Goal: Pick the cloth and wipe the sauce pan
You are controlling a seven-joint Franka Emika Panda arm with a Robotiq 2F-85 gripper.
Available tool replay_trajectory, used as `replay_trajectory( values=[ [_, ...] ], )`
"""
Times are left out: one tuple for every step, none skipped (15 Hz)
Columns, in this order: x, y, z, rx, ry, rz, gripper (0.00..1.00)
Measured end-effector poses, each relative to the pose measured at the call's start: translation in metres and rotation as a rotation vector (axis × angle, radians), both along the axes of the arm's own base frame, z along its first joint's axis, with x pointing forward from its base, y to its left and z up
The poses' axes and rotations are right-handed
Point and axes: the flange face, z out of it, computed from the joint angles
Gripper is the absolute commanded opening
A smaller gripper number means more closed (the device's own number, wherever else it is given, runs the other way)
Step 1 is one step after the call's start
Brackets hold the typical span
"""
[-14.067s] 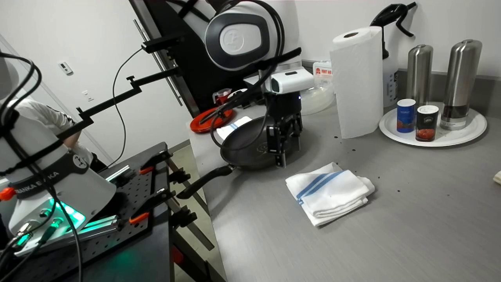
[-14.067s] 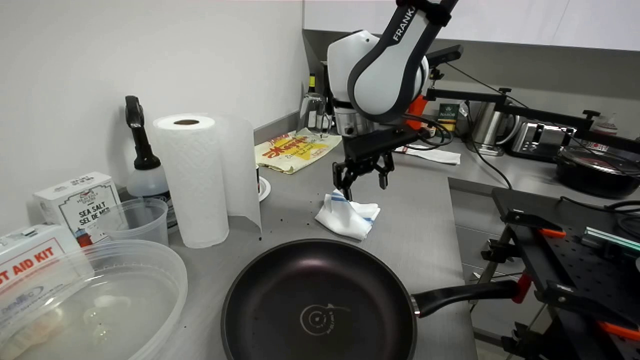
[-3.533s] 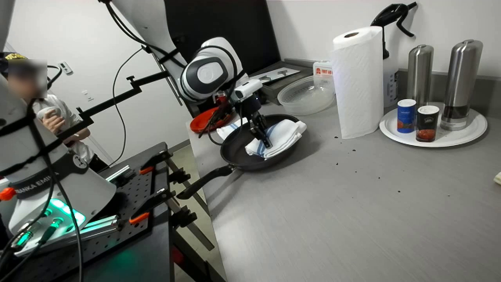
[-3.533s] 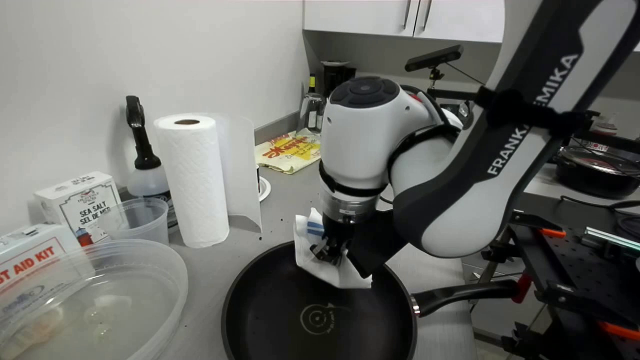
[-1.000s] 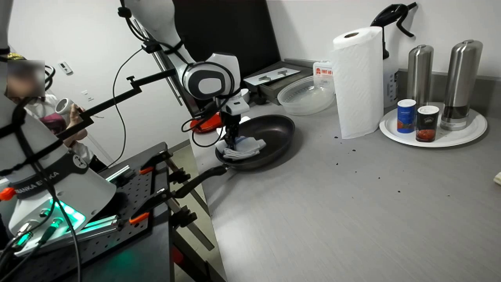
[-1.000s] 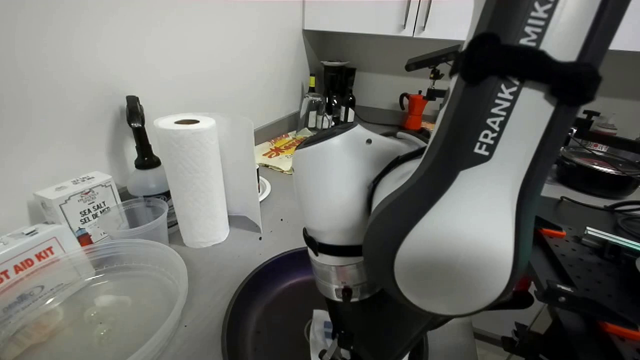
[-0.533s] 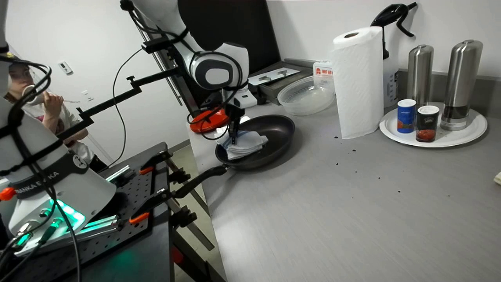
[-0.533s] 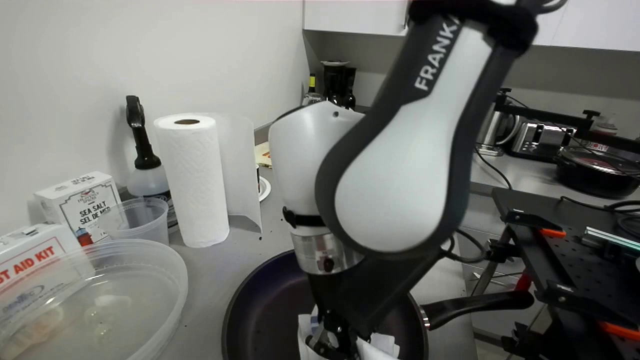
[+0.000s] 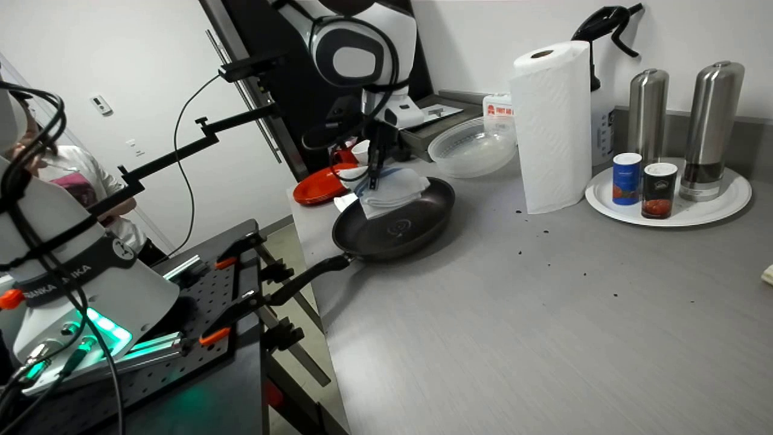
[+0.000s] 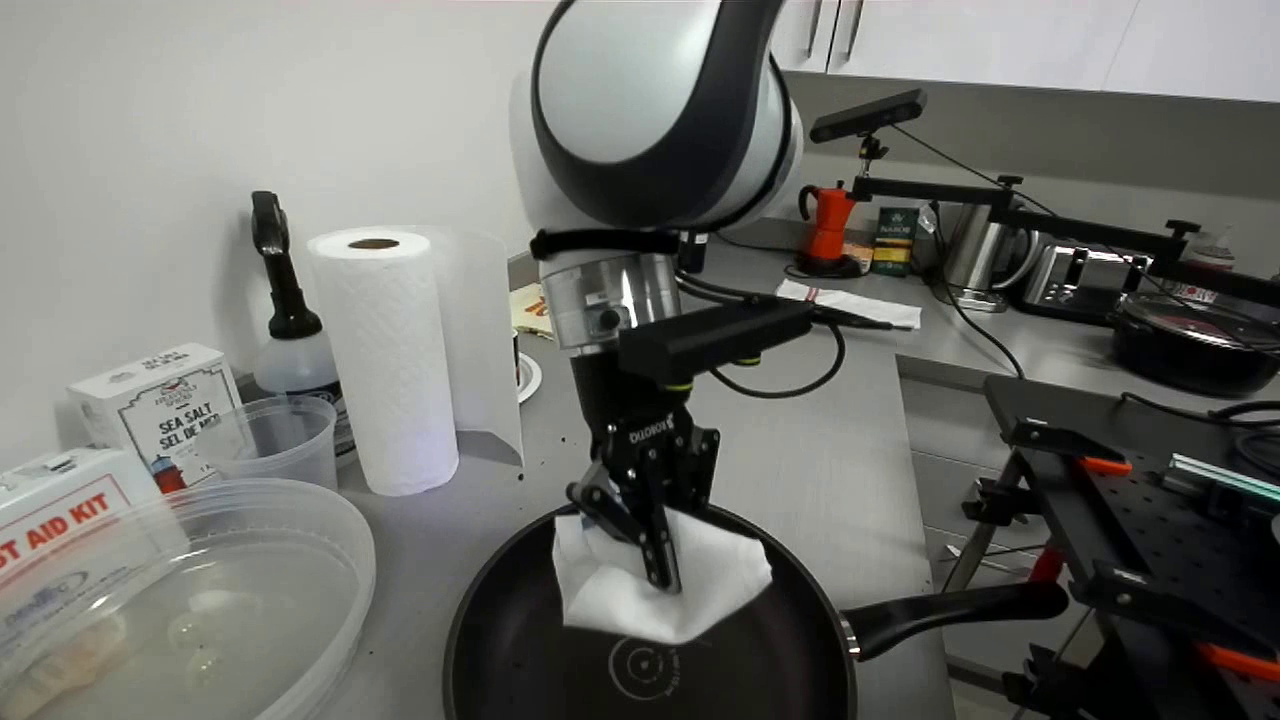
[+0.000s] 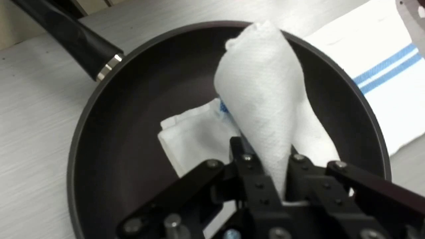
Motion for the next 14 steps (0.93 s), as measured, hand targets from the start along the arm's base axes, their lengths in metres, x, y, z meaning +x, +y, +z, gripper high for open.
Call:
replay_trajectory(
  values=[
    [0.006,-0.013,0.008,-0.013,-0.02,-0.017,0.04],
    [0.011,-0.027,0.016,-0.03,-0.041,-0.036,0.04],
    [0.017,-0.042,0.022,-0.049,-0.065,-0.058,0.04],
    [0.022,-0.059,0.026,-0.074,-0.097,-0.087,0.04],
    [0.027,-0.078,0.028,-0.105,-0.134,-0.12,0.04],
    [0.031,-0.097,0.029,-0.138,-0.168,-0.156,0.04],
    [0.032,-0.117,0.028,-0.171,-0.195,-0.193,0.04],
    [0.031,-0.138,0.026,-0.206,-0.214,-0.234,0.04],
    [0.029,-0.159,0.023,-0.24,-0.226,-0.277,0.04],
    [0.027,-0.18,0.018,-0.273,-0.232,-0.324,0.04],
    [0.023,-0.199,0.012,-0.303,-0.23,-0.369,0.04],
    [0.018,-0.218,0.005,-0.331,-0.226,-0.414,0.04],
    [0.013,-0.235,-0.003,-0.356,-0.223,-0.457,0.04],
    [0.008,-0.25,-0.011,-0.378,-0.22,-0.5,0.04]
  ],
)
